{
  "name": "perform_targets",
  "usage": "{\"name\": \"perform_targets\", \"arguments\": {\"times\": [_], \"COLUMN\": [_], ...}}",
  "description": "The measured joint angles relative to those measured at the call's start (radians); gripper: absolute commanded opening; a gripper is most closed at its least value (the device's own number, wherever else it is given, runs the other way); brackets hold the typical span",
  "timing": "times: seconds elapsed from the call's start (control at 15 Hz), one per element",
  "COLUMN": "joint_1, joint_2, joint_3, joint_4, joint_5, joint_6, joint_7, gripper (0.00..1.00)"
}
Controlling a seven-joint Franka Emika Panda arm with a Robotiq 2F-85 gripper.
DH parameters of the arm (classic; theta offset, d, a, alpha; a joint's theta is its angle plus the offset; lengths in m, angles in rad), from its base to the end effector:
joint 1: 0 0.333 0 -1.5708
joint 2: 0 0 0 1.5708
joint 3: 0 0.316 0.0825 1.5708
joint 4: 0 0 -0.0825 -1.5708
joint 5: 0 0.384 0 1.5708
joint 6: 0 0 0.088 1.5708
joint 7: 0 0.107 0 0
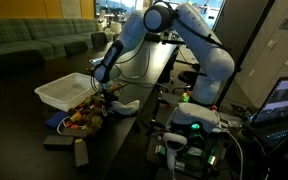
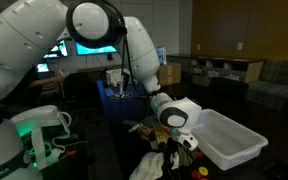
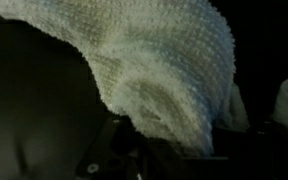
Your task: Pick up the towel, push the objects on the table to the left then place the towel inside the storage bin
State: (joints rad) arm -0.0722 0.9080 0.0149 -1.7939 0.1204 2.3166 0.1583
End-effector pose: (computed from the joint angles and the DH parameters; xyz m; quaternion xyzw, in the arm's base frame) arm 0.5787 -0.0305 0.0180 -0.9683 0.1553 0.1931 0.0322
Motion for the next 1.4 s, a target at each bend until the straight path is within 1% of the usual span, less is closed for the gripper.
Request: {"name": "perform_targets", "arguments": {"times": [0.4, 0.8, 1.0, 1.2, 1.4], "joint_1": [0.101, 0.224, 0.270, 0.293, 0.287], "joint_2": [0.009, 0.023, 0.028, 0.027, 0.006], "joint_3": [0.068, 0.127, 0.148, 0.163, 0.168], "joint_4": [0.006, 0.018, 0.025, 0.024, -0.007], "joint_5": [0.057, 0.062, 0.062, 0.061, 0.057], "joint_6": [-0.008, 0.086, 0.136, 0.150, 0.147], "joint_7": [0.049, 0.068, 0.070, 0.053, -0.021], "gripper": [0.11, 0.10, 0.10, 0.10, 0.10]}}
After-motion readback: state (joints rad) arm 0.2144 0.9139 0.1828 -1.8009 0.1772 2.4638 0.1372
